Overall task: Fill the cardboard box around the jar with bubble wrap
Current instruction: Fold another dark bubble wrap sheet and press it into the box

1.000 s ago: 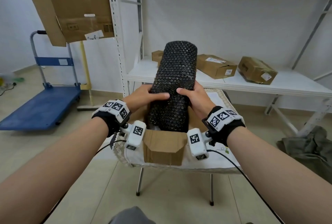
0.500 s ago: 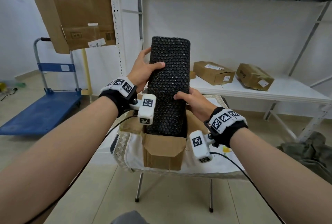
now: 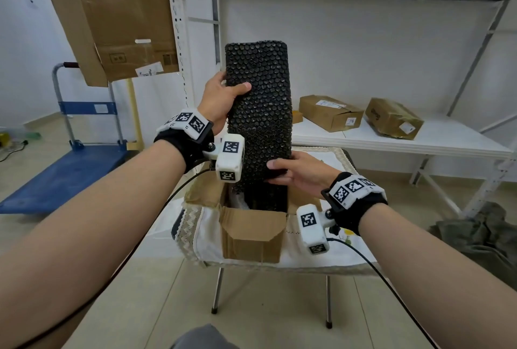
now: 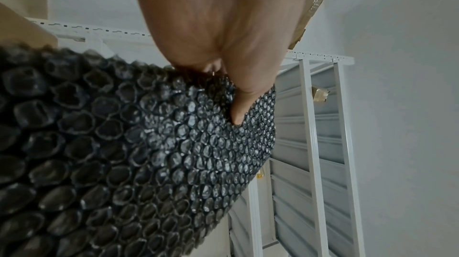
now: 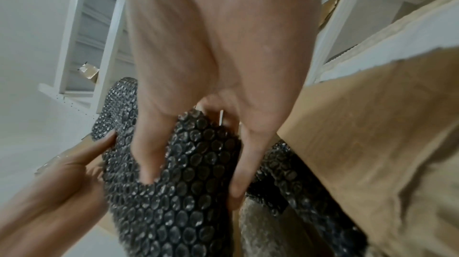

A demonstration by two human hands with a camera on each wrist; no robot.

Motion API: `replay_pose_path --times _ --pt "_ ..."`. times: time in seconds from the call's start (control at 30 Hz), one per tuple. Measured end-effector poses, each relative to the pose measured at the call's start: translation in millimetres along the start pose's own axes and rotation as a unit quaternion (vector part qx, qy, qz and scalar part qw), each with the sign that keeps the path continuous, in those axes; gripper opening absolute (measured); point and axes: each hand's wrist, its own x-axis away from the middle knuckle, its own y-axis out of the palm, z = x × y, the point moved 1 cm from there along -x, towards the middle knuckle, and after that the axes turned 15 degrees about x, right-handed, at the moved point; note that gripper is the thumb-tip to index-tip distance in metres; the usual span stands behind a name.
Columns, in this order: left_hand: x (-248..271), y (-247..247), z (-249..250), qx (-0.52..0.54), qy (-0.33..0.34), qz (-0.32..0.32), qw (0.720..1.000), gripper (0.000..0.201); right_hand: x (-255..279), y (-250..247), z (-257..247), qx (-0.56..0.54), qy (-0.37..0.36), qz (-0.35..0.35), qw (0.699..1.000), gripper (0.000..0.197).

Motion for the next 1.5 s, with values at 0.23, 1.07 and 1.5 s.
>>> replay_pose_path --times 0.23,1.07,1.5 --pt "0 6 -14 0.007 -0.017 -0.008 1.000 0.038 -14 4 14 -0.018 -0.053 0.098 0.994 0.032" --pt "11 -45 -60 -0.187 -0.166 -0.067 0.966 0.040 -26 3 13 0.193 0.016 0.086 0.977 0.062" --pt "23 -49 -76 -0.252 -0.201 -0.101 0.941 0.041 -22 -7 22 0.336 0.016 0.110 0.935 0.070"
